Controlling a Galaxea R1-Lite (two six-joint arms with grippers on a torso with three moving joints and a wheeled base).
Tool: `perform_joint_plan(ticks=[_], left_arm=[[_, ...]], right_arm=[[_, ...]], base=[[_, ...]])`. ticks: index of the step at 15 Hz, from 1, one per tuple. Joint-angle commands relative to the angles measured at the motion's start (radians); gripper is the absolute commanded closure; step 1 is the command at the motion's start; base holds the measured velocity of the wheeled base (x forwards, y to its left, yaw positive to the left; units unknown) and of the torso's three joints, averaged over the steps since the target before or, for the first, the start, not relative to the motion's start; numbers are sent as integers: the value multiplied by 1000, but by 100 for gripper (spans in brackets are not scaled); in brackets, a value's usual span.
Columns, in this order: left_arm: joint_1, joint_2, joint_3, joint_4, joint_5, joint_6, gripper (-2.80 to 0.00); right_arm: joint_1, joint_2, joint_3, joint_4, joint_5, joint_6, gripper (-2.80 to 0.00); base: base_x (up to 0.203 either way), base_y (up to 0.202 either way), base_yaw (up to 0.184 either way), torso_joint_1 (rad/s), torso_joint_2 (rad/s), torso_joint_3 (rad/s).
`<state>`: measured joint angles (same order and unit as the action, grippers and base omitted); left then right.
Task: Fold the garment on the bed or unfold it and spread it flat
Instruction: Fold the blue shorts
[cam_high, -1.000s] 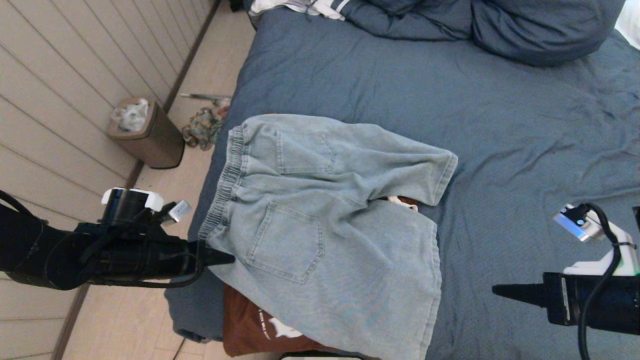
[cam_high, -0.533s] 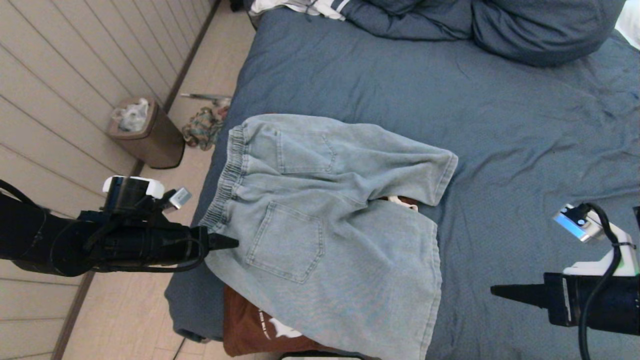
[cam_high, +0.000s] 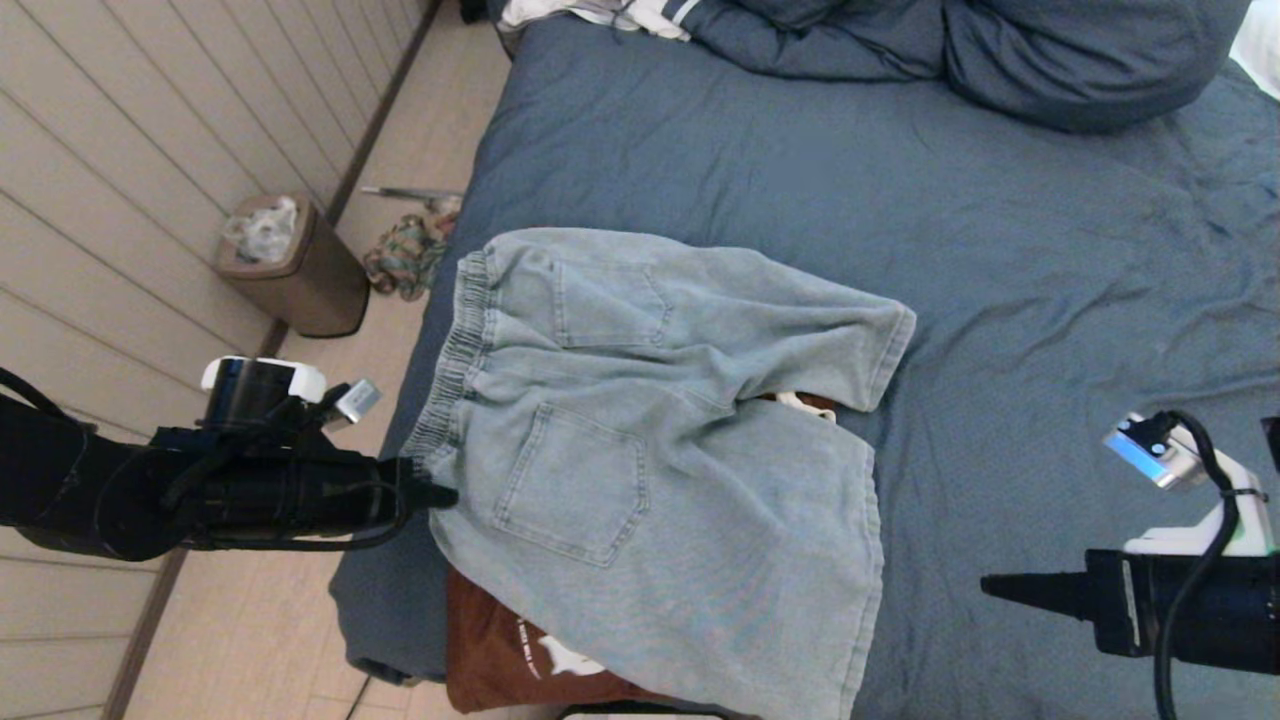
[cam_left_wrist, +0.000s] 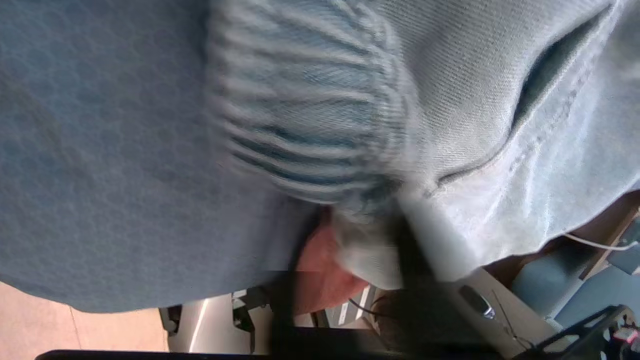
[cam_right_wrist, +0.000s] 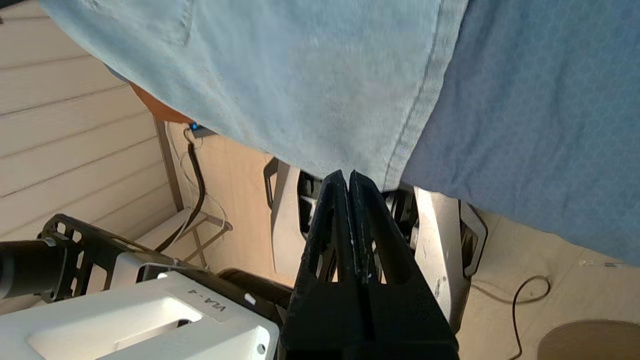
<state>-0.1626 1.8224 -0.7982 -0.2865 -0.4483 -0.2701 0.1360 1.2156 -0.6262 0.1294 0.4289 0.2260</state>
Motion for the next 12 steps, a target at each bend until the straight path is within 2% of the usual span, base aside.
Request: perform_joint_plan(ticks=[1, 4, 6, 8, 10, 11, 12], left_arm=[[0, -28, 13, -15, -4, -3, 0], [-2, -38, 36, -41, -4, -3, 0], [-2, -66, 57, -43, -5, -4, 0], [-3, -88, 65, -42, -7, -27, 0], [-5, -86, 65, -42, -9, -31, 0], [-10, -88, 65, -42, -9, -33, 0], [-26, -91, 67, -42, -9, -39, 0]], right_arm=[[1, 38, 5, 1, 1, 0, 0], [22, 122, 38, 15, -19, 2, 0], [64, 139, 81, 16, -80, 0, 0], [136, 166, 101, 16, -100, -1, 0], [242, 218, 106, 19, -113, -7, 0], [286, 264, 106, 25, -146, -14, 0], [315, 319, 105, 27, -197, -21, -280]], base=[[0, 0, 0, 0, 0, 0], [0, 0, 0, 0, 0, 0], [0, 0, 0, 0, 0, 0], [0, 0, 0, 0, 0, 0], [0, 0, 0, 0, 0, 0], [0, 0, 0, 0, 0, 0], [0, 0, 0, 0, 0, 0]])
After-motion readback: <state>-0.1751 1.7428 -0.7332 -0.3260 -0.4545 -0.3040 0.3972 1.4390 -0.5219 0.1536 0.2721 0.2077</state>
